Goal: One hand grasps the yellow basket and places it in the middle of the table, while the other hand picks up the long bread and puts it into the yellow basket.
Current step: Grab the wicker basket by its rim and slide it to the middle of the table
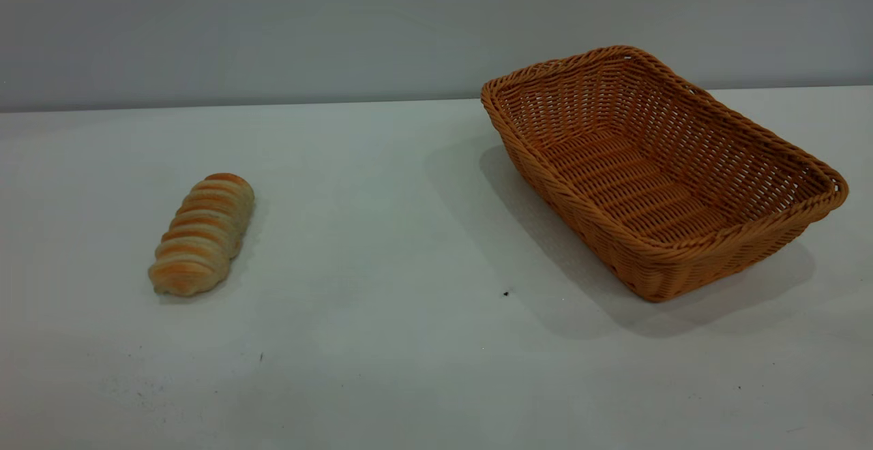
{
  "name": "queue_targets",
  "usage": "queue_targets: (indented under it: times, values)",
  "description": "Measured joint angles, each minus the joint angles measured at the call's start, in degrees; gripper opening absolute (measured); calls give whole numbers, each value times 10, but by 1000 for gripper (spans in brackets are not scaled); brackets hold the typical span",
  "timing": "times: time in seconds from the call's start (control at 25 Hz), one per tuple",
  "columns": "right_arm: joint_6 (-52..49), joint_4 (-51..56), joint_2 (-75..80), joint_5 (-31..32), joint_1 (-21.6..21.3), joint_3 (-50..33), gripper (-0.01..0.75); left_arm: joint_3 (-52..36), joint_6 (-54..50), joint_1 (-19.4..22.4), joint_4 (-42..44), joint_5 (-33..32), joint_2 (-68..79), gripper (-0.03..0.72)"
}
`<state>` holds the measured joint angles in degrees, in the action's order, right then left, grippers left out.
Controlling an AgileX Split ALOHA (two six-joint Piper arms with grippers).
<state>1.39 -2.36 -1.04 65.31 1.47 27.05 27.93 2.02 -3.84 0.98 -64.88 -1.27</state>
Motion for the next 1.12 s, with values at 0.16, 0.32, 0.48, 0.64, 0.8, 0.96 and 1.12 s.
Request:
queue_targets:
  times: [0.16,0.32,0.48,0.64,0.8,0.96,1.12]
  values:
    - [0,0,0,0,0,0,486,0,0,0,0,0,0,540]
    - [0,0,0,0,0,0,486,0,0,0,0,0,0,540]
    - [0,0,0,0,0,0,486,0,0,0,0,0,0,540]
    - [0,0,0,0,0,0,486,0,0,0,0,0,0,540]
    - [0,0,0,0,0,0,486,0,0,-5,0,0,0,540]
    - [0,0,0,0,18,0,486,0,0,-30,0,0,0,540]
    - [0,4,0,0,54,0,486,0,-1,-44,1,0,0,540]
